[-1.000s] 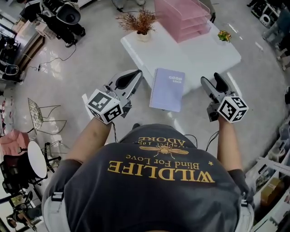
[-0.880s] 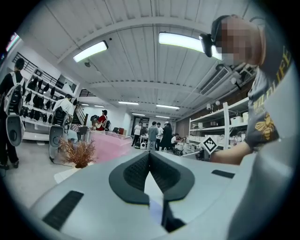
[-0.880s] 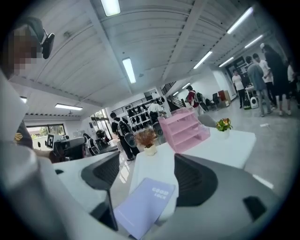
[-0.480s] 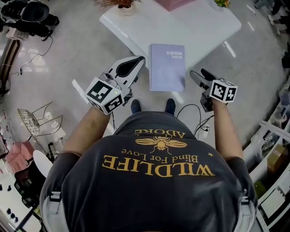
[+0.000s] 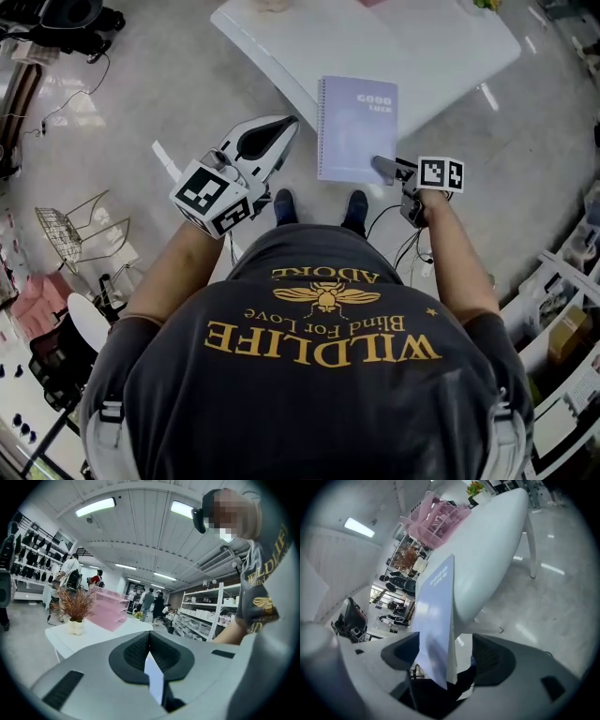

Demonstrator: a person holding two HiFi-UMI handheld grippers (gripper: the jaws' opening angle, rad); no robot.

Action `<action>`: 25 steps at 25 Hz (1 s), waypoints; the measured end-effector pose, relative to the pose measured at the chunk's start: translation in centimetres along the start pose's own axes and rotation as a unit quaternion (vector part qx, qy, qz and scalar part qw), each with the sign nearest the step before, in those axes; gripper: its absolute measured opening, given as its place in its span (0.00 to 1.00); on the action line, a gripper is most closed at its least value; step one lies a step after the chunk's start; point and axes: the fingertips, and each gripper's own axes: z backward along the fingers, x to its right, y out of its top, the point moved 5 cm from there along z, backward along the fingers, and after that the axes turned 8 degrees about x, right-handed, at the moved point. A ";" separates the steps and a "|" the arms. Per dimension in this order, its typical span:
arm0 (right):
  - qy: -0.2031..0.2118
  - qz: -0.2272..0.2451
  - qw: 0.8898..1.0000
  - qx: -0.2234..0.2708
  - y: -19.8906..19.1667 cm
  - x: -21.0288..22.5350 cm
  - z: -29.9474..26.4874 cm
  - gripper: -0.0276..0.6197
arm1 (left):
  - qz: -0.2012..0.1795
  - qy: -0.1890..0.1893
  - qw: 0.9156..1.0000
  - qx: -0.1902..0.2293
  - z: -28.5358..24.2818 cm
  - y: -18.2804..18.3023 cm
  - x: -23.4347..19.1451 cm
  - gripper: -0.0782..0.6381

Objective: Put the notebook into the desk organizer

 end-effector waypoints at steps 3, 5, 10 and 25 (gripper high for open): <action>0.007 -0.002 1.000 -0.029 -0.7 -0.1 -1.5 0.58 | 0.004 0.008 1.000 -0.003 0.4 -0.4 -0.1 0.11; 0.008 0.000 0.999 -0.039 -0.9 -0.5 -2.0 0.51 | 0.005 0.012 1.000 -0.003 0.5 -0.5 -0.2 0.11; -0.010 0.015 0.999 -0.050 -0.5 -1.9 -1.3 0.27 | 0.001 0.014 1.000 0.001 0.8 -0.1 -0.5 0.11; 0.058 0.199 0.977 -0.044 6.3 -9.7 6.6 0.09 | -0.031 0.009 0.999 0.040 -2.2 4.2 0.9 0.11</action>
